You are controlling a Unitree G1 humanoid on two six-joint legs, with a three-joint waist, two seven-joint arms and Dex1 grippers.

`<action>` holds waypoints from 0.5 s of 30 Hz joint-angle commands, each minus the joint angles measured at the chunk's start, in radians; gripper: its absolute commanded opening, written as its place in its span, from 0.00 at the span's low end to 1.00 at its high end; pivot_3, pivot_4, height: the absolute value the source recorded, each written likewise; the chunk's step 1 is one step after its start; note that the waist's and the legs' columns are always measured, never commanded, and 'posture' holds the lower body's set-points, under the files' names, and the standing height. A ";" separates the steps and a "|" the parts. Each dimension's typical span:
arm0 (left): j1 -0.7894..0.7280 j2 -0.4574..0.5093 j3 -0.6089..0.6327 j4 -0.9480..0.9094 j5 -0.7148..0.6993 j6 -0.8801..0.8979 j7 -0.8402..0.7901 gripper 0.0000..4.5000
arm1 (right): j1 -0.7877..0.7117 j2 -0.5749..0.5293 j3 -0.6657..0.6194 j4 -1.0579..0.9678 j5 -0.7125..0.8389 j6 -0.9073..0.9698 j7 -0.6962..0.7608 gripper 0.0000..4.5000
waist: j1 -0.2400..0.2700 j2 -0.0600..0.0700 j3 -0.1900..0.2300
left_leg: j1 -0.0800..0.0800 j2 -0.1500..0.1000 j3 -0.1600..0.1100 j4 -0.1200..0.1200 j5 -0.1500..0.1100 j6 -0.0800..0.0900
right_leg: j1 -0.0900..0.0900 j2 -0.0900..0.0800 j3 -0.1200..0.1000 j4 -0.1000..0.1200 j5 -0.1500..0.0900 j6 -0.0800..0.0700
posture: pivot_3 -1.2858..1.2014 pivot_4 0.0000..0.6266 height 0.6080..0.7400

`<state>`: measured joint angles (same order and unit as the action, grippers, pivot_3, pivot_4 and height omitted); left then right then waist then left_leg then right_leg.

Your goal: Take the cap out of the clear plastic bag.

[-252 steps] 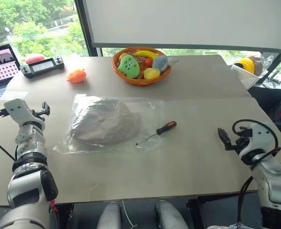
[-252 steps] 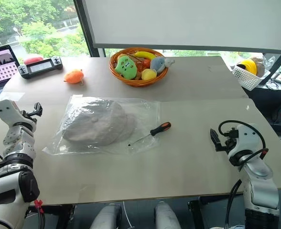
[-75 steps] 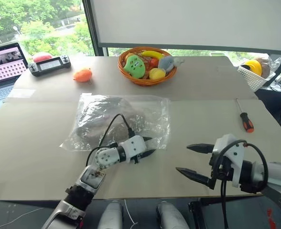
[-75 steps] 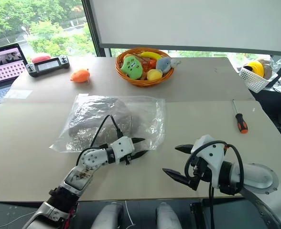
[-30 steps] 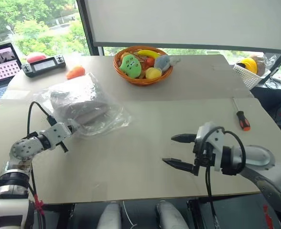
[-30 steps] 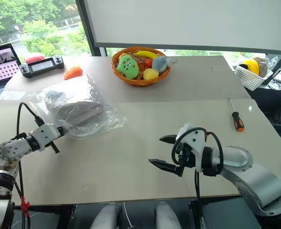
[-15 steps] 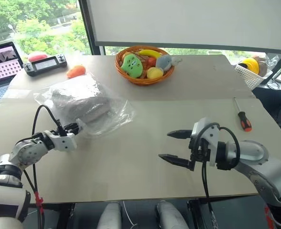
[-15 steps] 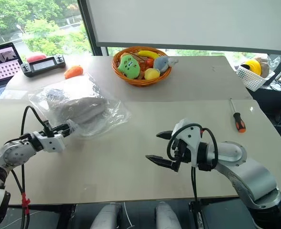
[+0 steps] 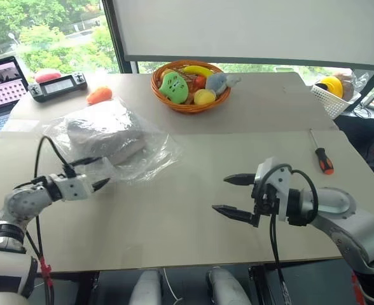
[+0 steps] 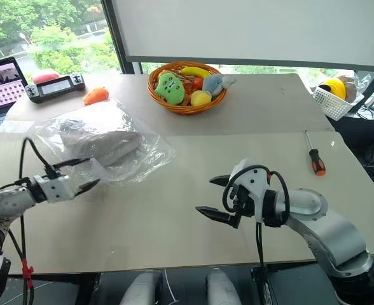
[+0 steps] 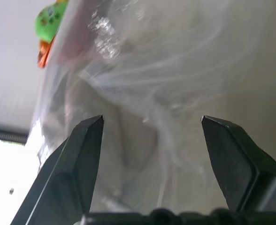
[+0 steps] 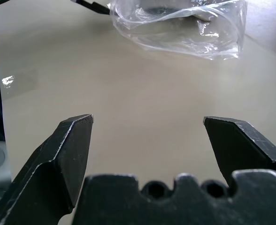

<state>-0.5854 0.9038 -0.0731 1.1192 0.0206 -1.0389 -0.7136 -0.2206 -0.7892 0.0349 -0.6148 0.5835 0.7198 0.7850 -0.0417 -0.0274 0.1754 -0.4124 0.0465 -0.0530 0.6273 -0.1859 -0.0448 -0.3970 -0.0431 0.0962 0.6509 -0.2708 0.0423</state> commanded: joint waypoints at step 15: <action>-0.230 0.049 0.316 -0.622 -0.618 1.334 -0.451 0.79 | -0.072 0.025 0.036 0.078 -0.049 -0.069 0.069 1.00 | -0.010 -0.002 0.001 | -0.004 0.000 -0.001 0.004 0.000 0.000 | -0.008 0.001 0.000 0.012 -0.005 0.005 | 0.52 0.24 0.96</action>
<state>-0.8106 0.9438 0.2084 0.5800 -0.5415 0.2021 -1.1556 -0.2782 -0.7693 0.0856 -0.5216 0.5335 0.6792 0.8477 -0.0520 -0.0292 0.1761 -0.4157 0.0461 -0.0543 0.6317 -0.1857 -0.0448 -0.4047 -0.0425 0.0963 0.6637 -0.2756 0.0475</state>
